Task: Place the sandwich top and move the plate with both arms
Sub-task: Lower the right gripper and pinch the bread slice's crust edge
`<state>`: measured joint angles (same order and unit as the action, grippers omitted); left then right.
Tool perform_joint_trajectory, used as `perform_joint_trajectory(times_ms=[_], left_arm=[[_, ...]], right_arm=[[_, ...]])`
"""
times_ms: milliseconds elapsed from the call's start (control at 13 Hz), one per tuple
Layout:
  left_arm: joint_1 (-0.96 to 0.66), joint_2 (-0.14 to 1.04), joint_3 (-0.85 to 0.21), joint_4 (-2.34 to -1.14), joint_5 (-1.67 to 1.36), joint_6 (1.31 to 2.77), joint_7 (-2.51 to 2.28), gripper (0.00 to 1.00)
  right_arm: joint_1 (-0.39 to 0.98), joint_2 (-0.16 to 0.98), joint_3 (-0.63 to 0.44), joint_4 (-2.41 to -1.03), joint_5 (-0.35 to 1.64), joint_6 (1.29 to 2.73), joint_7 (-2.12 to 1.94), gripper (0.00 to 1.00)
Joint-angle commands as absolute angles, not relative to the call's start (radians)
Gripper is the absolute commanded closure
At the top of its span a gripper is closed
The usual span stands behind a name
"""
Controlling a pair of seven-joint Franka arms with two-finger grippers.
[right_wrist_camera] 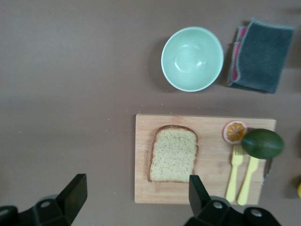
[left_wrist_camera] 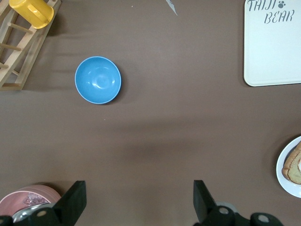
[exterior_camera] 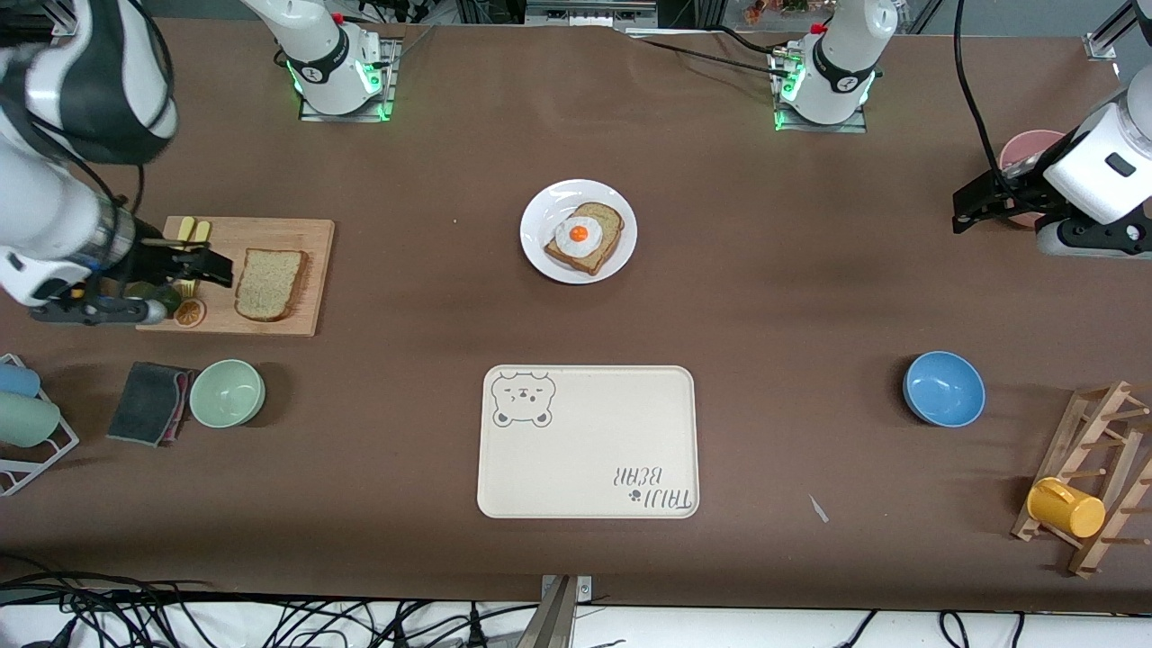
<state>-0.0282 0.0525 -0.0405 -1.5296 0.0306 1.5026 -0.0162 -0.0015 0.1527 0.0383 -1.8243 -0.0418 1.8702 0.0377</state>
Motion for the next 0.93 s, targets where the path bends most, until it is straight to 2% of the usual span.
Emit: perform_joint_trajectory(times_ms=[0, 154, 231, 386, 463, 617, 848], left_arm=[[-0.029, 0.061, -0.044, -1.503, 0.046, 1.482, -0.025, 0.0], [-0.029, 0.063, -0.044, -1.503, 0.046, 1.482, -0.023, 0.0], [-0.029, 0.063, -0.044, -1.503, 0.046, 1.482, -0.023, 0.0], [-0.029, 0.061, -0.044, -1.503, 0.046, 1.482, -0.023, 0.0], [-0.029, 0.061, -0.044, -1.503, 0.046, 1.482, -0.023, 0.0], [-0.032, 0.061, -0.044, -1.503, 0.046, 1.482, -0.023, 0.0], [-0.038, 0.061, -0.046, -1.503, 0.046, 1.482, -0.026, 0.0]], right_arm=[[0.003, 0.168, 0.037, -1.913, -0.086, 1.966, 0.043, 0.04], [0.003, 0.213, 0.034, -1.931, -0.094, 1.985, 0.044, 0.06], [0.003, 0.221, 0.035, -1.957, -0.107, 2.005, 0.049, 0.12], [0.005, 0.222, 0.035, -2.076, -0.114, 2.147, 0.109, 0.12], [0.005, 0.235, 0.035, -2.098, -0.114, 2.172, 0.145, 0.13], [0.005, 0.28, 0.035, -2.102, -0.114, 2.18, 0.205, 0.23], [0.024, 0.304, 0.035, -2.112, -0.114, 2.187, 0.212, 0.24]])
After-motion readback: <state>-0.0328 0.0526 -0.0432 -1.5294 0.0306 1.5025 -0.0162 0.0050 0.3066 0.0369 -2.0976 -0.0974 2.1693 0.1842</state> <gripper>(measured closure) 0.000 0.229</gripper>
